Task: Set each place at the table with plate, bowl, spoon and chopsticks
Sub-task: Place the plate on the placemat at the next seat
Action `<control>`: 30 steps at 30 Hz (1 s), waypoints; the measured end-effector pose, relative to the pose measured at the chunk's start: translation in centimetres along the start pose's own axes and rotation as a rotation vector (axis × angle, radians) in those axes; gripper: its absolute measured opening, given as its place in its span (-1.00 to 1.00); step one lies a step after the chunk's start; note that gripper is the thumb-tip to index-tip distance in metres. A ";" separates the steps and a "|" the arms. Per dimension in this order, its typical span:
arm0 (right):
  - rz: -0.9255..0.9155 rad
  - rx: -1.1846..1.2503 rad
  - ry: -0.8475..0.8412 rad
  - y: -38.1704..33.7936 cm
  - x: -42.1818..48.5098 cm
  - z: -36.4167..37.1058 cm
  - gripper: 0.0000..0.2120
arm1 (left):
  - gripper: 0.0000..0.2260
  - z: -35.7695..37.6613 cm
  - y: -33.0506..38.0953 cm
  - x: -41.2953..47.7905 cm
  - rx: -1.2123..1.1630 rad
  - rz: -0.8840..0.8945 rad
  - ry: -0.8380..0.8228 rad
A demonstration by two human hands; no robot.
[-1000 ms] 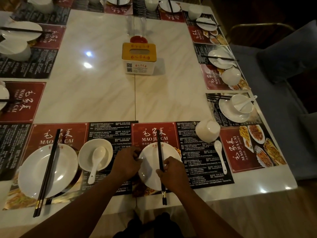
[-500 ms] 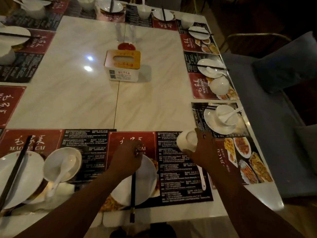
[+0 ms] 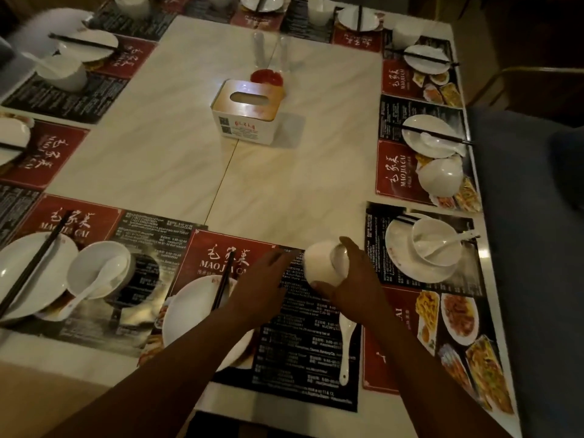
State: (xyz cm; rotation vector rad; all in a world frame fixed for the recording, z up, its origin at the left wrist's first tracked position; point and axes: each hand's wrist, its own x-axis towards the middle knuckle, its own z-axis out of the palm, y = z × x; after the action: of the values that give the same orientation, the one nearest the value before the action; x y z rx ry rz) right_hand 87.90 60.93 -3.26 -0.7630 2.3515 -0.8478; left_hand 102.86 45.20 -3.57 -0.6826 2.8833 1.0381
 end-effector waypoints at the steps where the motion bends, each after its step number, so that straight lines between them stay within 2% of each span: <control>1: 0.014 0.077 -0.066 -0.8 0.1 -0.7 0.09 | -0.33 0.0 0.0 0.2 0.009 0.011 0.021; 3: 0.075 0.239 -0.226 -1.9 0.2 -1.9 0.02 | -0.39 -0.4 -0.1 0.3 0.025 0.029 0.076; 5: 0.163 0.384 -0.364 -1.9 0.3 -2.2 -0.14 | -0.52 -0.8 -0.5 0.1 0.022 0.059 0.120; 9: 0.299 0.689 -0.494 -1.4 -0.9 -1.2 -0.40 | -0.87 -1.3 -0.7 -1.3 -0.080 -0.014 0.152; 11: 0.315 0.759 -0.524 -1.6 -1.9 -0.8 -0.55 | -0.89 -1.1 -0.9 -2.0 -0.100 -0.094 0.168; 13: 0.294 0.654 -0.481 -1.9 -2.7 -0.3 -0.62 | -0.87 -1.0 -1.1 -2.7 -0.098 -0.164 0.136; 16: 0.141 0.155 -0.311 -1.5 -3.6 1.1 -0.69 | -0.80 -0.6 -1.1 -3.2 -0.089 -0.264 0.009; 18: 0.086 -0.042 -0.237 -1.0 -3.8 2.2 -0.73 | -0.77 -0.3 -1.0 -3.2 -0.083 -0.301 -0.030; 22: 0.130 -0.111 -0.214 -0.2 -3.9 3.9 -0.79 | -0.80 -0.4 -1.2 -3.4 -0.151 -0.325 -0.049; 30: 0.219 -0.043 -0.192 0.5 -5.3 5.7 -0.78 | -0.75 -0.4 -2.5 -5.1 -0.283 -0.333 -0.063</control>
State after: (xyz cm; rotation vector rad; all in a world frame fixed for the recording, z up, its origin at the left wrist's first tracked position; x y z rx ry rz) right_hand 95.03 62.47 -5.95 -0.5629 2.2370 -0.6055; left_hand 108.54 45.26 -4.03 -1.0742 2.4721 1.3922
